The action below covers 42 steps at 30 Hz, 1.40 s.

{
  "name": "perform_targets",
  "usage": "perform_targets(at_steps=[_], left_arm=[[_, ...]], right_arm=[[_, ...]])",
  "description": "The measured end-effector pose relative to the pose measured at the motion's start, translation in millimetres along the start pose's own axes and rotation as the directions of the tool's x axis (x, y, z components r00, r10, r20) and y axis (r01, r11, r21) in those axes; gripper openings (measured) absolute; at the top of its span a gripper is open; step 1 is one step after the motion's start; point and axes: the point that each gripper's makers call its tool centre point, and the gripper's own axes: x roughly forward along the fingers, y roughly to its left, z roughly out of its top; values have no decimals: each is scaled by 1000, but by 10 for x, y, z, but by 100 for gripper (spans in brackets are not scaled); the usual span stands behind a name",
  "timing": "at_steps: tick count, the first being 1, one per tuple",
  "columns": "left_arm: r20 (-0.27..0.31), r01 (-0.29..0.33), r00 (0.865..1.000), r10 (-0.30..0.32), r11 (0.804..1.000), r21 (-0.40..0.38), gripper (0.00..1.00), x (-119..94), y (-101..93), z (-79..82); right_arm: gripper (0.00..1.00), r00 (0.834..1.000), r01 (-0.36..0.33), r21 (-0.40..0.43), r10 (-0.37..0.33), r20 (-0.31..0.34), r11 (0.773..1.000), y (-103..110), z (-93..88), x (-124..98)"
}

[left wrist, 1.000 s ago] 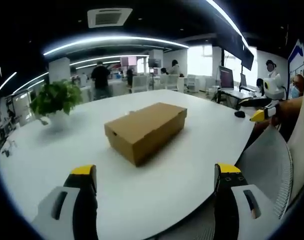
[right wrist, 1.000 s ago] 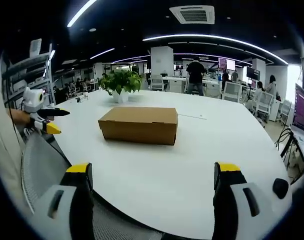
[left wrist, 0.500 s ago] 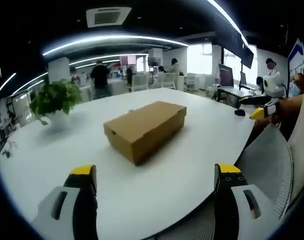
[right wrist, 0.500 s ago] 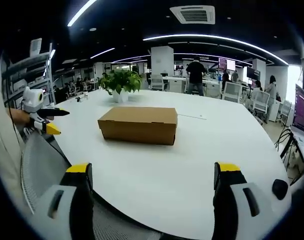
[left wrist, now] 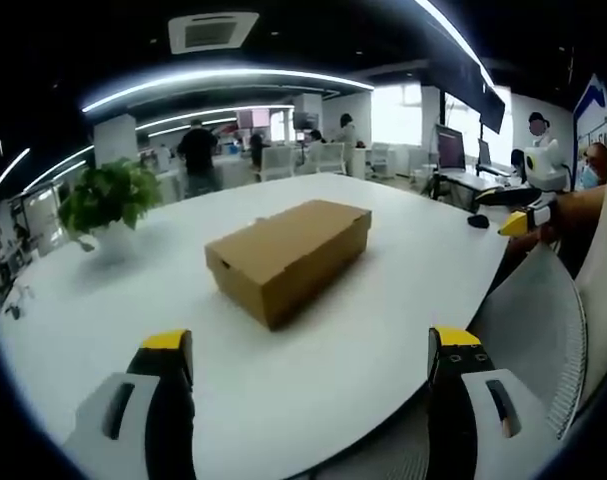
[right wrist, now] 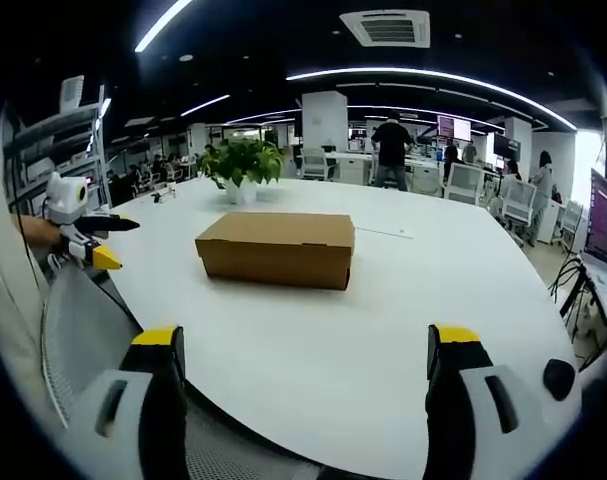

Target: Operate the shoe box by opening the lid, removing the specified soft item, and placing it in the target area until the item is outside and the box remains undamaged.

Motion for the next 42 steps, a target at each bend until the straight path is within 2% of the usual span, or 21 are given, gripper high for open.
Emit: perform_targets(at_steps=[8,19,29,42], left_arm=[[-14,0,1000,1,1000,5,100,37,-23,-8],[-21,-6,1000,6,1000,0,100,95,-25,83],[-42,-21,999,21,1000,-8,100,241,-8,113],[-39,-49,998,46,996,-76,100,467,14,148]], right_arm=[[96,1000,1,-8,-1,-3,1000,-29,9,16],[94,1000,-9,-20,9,-9,1000,-93,41,93],[93,1000,-20,-30,20,-19,999,-214,59,225],[89,999,-35,-46,34,-22,998,-344,93,416]])
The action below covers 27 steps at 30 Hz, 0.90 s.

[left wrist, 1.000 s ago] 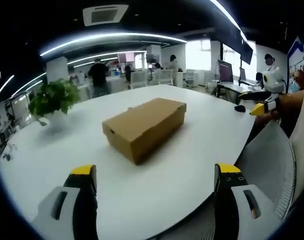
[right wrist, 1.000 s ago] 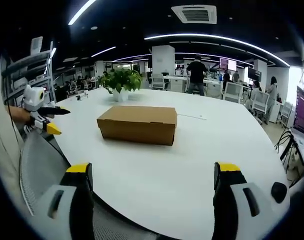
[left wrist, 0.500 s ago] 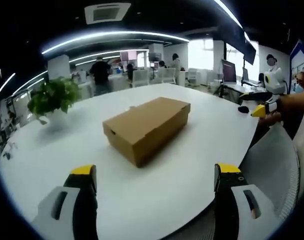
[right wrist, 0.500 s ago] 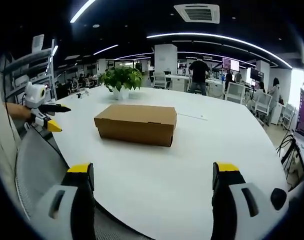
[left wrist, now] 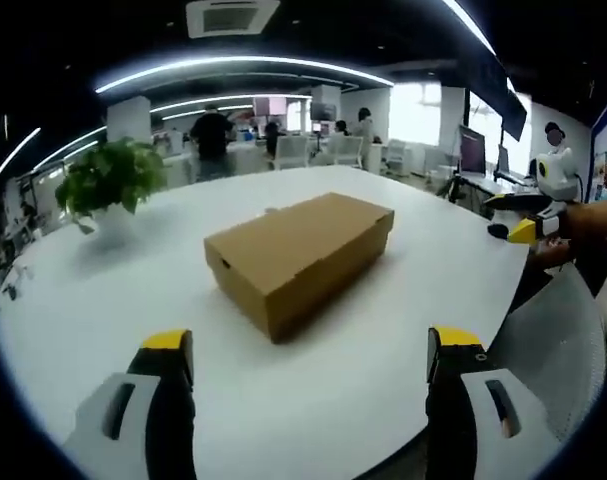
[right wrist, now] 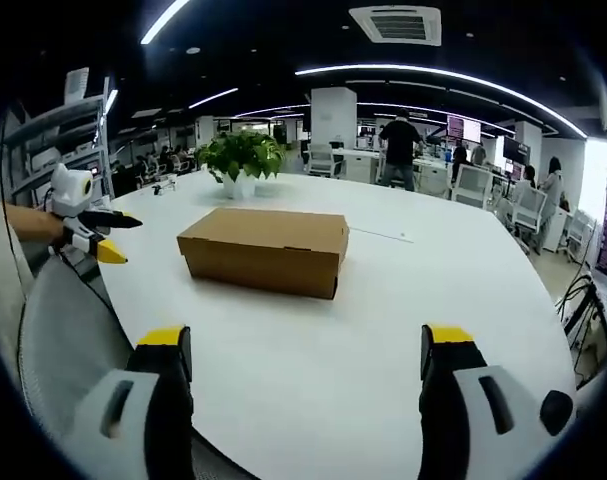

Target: Operate the shoe box by opening the lid, removing the specified soft item, and placing it in the target area until the item is outside and the box remains undamaged.

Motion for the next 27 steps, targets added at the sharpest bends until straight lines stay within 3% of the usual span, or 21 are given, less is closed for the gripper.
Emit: perform_targets(at_steps=[6,12,27], left_arm=[[-8,3,1000,-3,1000,-11,99,102,41,-50],[3,-1,1000,1,1000,2,97,179,124,2],[25,-46,999,47,999,-15,83,407,272,38]], right_arm=[[87,1000,-9,-19,9,7,1000,-86,48,120],[84,1000,-16,-31,17,14,999,-144,61,230],[71,997,-78,-73,80,16,994,-159,56,605]])
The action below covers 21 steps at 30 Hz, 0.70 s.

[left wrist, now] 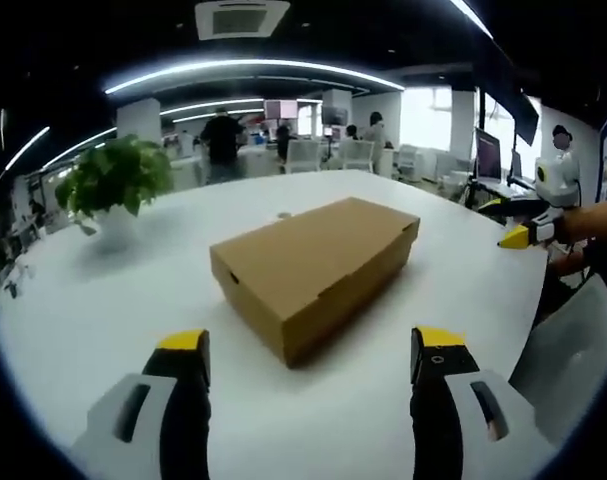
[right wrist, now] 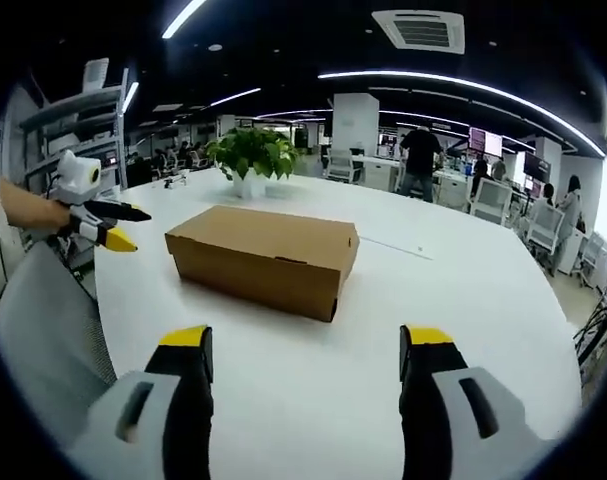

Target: Operate the shoe box by opening the lid, removing the specified soft item, and placing it in the target area until the item is outside and the box remains undamaged.

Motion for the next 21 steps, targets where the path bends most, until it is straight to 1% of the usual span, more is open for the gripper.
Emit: perform_targets(at_steps=[10,17,21], left_arm=[[-4,-37,999,37,999,-19,71,176,98,4],[-21,-40,999,40,999,-4,65,268,115,-48],[-28,-50,998,49,999,-14,62,314,129,-74]], right_arm=[[64,998,-63,-59,62,-19,996,-2,4,238],[58,995,-94,-99,92,-31,991,-76,45,417],[54,993,-117,-121,113,-40,986,-103,74,534]])
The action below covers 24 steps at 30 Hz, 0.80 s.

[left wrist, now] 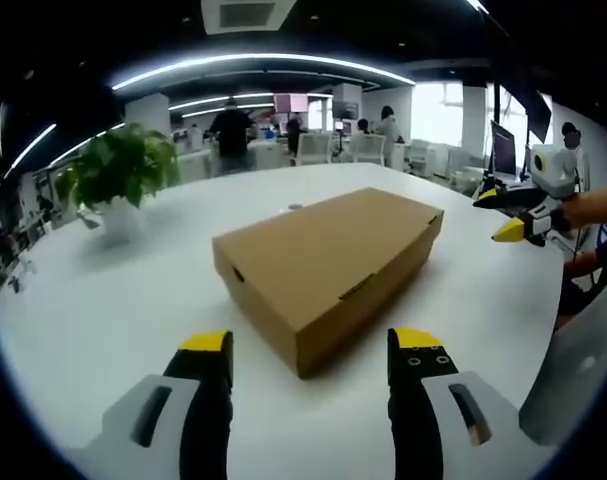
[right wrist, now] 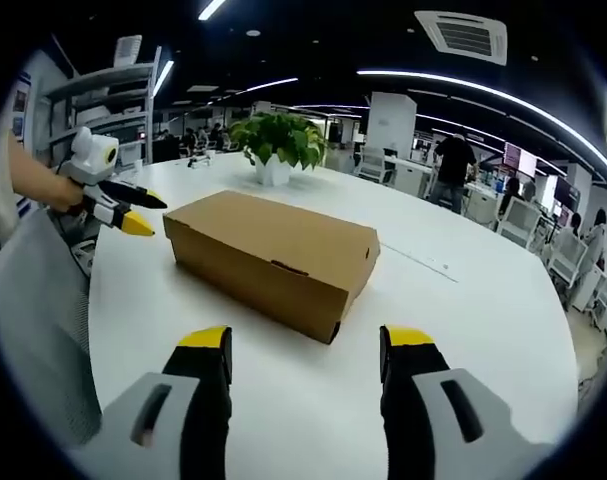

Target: Operate the shoe box by opening the lid, removing the specified soft item, and placing it in the target area until the item is outside and the box remains undamaged.

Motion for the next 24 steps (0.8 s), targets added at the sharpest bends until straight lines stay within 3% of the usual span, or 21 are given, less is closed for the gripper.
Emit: perform_targets(at_steps=[11,24], left_arm=[[-8,-19,1000,19,1000,-21,55,114,-26,7],[-2,-40,999,40,998,-58,50,263,-54,51]], right_arm=[[43,998,-56,-57,55,-15,997,-72,47,279],[37,995,-100,-27,99,-30,995,-211,71,552]])
